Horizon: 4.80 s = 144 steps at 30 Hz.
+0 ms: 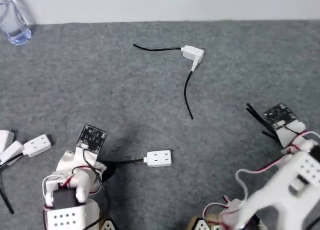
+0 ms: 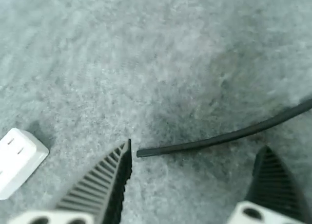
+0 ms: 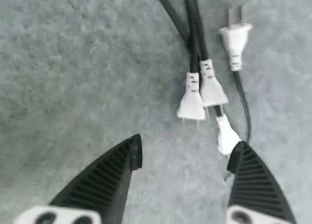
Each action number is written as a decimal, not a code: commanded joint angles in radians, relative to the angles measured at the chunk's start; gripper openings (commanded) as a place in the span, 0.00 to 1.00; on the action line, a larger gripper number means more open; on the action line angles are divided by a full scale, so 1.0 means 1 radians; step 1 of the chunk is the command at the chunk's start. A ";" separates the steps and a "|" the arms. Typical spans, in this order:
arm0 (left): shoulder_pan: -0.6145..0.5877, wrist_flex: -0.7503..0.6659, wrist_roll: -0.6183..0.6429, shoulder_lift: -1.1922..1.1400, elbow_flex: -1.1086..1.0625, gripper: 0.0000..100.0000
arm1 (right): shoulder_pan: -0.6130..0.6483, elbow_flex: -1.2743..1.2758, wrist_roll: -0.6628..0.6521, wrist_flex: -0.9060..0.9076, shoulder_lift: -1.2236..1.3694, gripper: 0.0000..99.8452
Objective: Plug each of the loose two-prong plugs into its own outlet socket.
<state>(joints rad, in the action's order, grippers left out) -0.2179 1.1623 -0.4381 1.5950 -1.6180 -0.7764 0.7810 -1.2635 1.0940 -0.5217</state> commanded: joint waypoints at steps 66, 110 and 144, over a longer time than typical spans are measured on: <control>-0.012 0.135 0.008 0.224 -0.038 0.37 | 0.702 -0.173 1.573 0.252 -0.305 0.01; -0.009 0.135 0.006 0.224 -0.041 0.37 | 0.769 0.904 1.544 -0.268 -1.279 0.01; -0.011 0.135 0.006 0.224 -0.041 0.37 | 0.765 0.904 1.522 -0.073 -1.280 0.47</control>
<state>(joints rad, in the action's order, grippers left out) -0.2240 1.2942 -0.4381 1.8021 -1.6655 -0.0077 1.6663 0.2739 1.0541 -1.7952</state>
